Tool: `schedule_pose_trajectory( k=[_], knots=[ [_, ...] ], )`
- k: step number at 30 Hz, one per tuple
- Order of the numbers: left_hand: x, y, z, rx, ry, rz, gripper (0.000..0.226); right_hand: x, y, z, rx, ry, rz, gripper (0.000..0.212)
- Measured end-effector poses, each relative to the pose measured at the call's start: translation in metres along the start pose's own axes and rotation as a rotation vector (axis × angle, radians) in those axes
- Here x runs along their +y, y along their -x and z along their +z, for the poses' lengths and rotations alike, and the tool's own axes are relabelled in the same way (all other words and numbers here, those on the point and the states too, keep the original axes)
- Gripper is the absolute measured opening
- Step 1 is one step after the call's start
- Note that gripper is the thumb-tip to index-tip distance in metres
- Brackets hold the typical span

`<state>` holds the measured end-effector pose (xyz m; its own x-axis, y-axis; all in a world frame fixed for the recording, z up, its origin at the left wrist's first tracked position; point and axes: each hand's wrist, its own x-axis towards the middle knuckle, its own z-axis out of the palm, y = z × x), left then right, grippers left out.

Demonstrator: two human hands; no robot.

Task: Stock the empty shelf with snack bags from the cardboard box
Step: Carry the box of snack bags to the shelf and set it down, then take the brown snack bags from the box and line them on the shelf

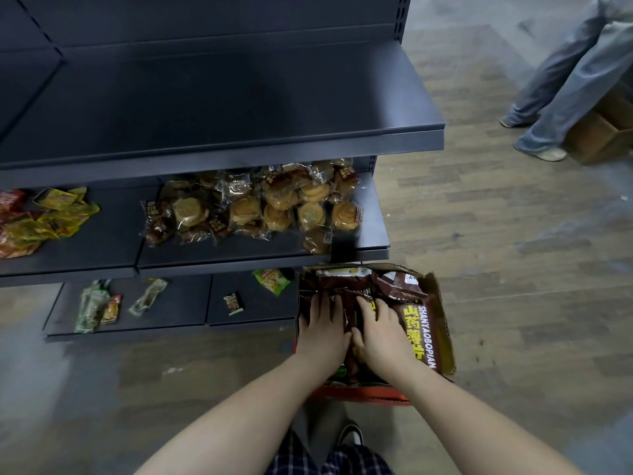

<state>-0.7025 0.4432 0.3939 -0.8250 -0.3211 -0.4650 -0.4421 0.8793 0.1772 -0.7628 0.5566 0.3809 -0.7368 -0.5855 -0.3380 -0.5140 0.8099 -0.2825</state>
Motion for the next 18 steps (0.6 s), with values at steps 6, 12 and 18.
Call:
schedule_pose_trajectory(
  k=[6, 12, 18],
  knots=[
    [-0.008, -0.003, 0.005, -0.092, 0.068, -0.032, 0.064, -0.009, -0.007, 0.012, -0.020, 0.024, 0.091, 0.076],
    [-0.012, -0.004, 0.006, -0.119, 0.069, -0.077, 0.068, -0.018, -0.012, 0.017, -0.009, -0.116, 0.178, 0.075],
    [-0.005, -0.009, 0.005, -0.032, 0.261, -0.162, 0.069, -0.015, -0.018, 0.007, -0.003, -0.378, 0.201, 0.067]
  ],
)
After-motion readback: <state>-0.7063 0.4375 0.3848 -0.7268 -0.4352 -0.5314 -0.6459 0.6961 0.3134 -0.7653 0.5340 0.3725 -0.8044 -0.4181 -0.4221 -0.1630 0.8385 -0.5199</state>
